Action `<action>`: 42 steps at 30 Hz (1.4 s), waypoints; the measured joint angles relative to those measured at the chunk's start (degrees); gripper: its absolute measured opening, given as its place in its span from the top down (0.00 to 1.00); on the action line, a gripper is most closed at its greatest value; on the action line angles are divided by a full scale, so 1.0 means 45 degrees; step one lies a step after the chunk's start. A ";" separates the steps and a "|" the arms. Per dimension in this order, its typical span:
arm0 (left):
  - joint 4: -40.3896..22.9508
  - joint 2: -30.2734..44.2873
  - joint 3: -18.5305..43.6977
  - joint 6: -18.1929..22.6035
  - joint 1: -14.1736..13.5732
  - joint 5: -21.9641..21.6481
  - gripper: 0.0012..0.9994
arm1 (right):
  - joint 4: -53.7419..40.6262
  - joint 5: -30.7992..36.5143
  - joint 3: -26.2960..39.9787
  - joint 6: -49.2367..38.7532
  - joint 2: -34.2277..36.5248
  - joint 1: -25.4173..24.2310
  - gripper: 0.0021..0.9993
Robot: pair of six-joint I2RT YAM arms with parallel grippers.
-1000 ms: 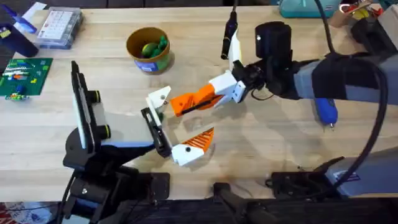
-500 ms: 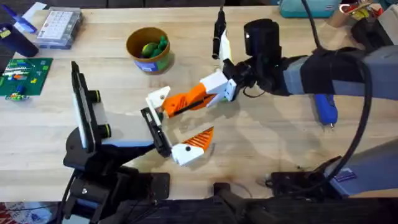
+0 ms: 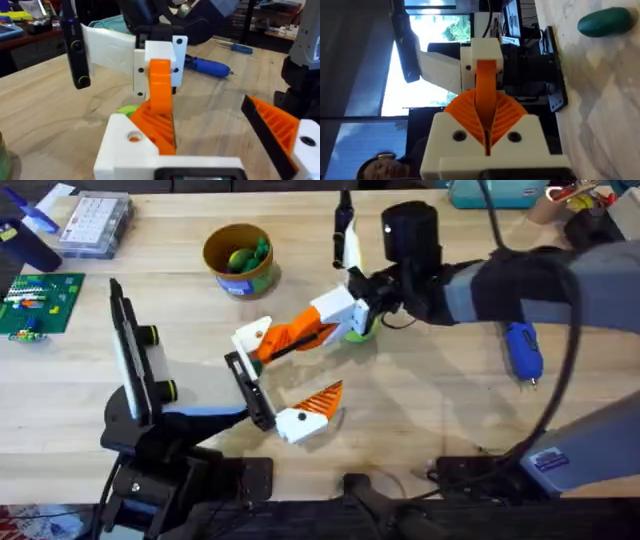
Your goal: Pick up the gripper from the table and insert it into the empty holder that is missing its gripper. Then pick up a screw, insert it into the mounting hole, and use the screwdriver to tighten it. Finally, clean up the table by picking up the vegetable and placing it into the bucket.
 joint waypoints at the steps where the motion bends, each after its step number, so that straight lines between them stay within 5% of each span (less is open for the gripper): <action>1: -0.0017 -0.0002 0.0000 -0.0003 0.0002 -0.0038 0.01 | 0.0002 -0.0021 0.0177 0.0011 0.0187 0.0065 0.98; 13: -0.0129 -0.0002 -0.0003 -0.0058 0.0259 -0.1155 0.01 | 0.0014 -0.0155 0.2385 0.0283 0.2121 0.0596 0.98; 42: -0.0258 -0.0002 0.0000 -0.0102 0.0259 -0.1211 0.01 | 0.0198 0.0253 0.2447 0.0366 0.2182 0.0591 0.98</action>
